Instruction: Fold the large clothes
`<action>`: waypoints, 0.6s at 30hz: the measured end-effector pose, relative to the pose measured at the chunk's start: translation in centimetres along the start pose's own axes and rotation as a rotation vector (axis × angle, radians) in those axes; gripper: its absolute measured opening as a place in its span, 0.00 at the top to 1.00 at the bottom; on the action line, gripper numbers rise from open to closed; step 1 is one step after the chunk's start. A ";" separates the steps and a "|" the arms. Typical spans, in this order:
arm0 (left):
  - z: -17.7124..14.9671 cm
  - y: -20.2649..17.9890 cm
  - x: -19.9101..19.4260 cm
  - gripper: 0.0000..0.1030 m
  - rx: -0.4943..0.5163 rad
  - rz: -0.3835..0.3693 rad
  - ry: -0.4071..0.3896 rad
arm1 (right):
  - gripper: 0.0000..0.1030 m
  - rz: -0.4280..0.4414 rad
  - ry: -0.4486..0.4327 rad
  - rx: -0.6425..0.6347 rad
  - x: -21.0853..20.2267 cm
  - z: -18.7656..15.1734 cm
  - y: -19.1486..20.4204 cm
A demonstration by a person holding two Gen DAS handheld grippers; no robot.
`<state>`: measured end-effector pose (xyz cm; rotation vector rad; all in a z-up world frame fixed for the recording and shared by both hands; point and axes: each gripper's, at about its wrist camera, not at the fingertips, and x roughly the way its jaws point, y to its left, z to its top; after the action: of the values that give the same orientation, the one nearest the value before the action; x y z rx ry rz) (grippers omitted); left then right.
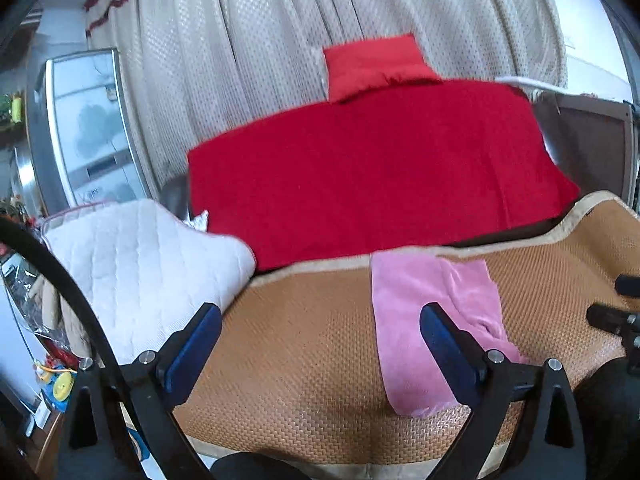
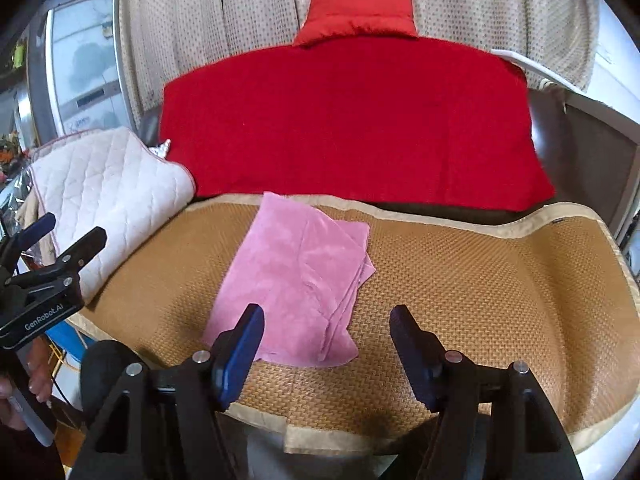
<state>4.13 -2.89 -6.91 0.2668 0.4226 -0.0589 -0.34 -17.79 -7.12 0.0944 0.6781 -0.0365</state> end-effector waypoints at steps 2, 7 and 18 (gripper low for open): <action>0.1 0.4 -1.1 0.03 -0.009 0.008 -0.016 | 0.33 -0.002 0.003 -0.009 -0.9 -0.1 0.5; 0.8 1.0 -2.6 0.03 -0.036 0.034 -0.046 | 0.33 -0.017 0.005 -0.036 -1.7 -0.8 1.9; 0.6 1.2 -4.5 0.03 -0.052 0.075 -0.062 | 0.33 -0.006 0.019 -0.040 -1.6 -1.7 4.1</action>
<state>0.42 -1.84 -4.21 0.2288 0.3517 0.0170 -2.41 -13.54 -7.11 0.0543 0.6977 -0.0282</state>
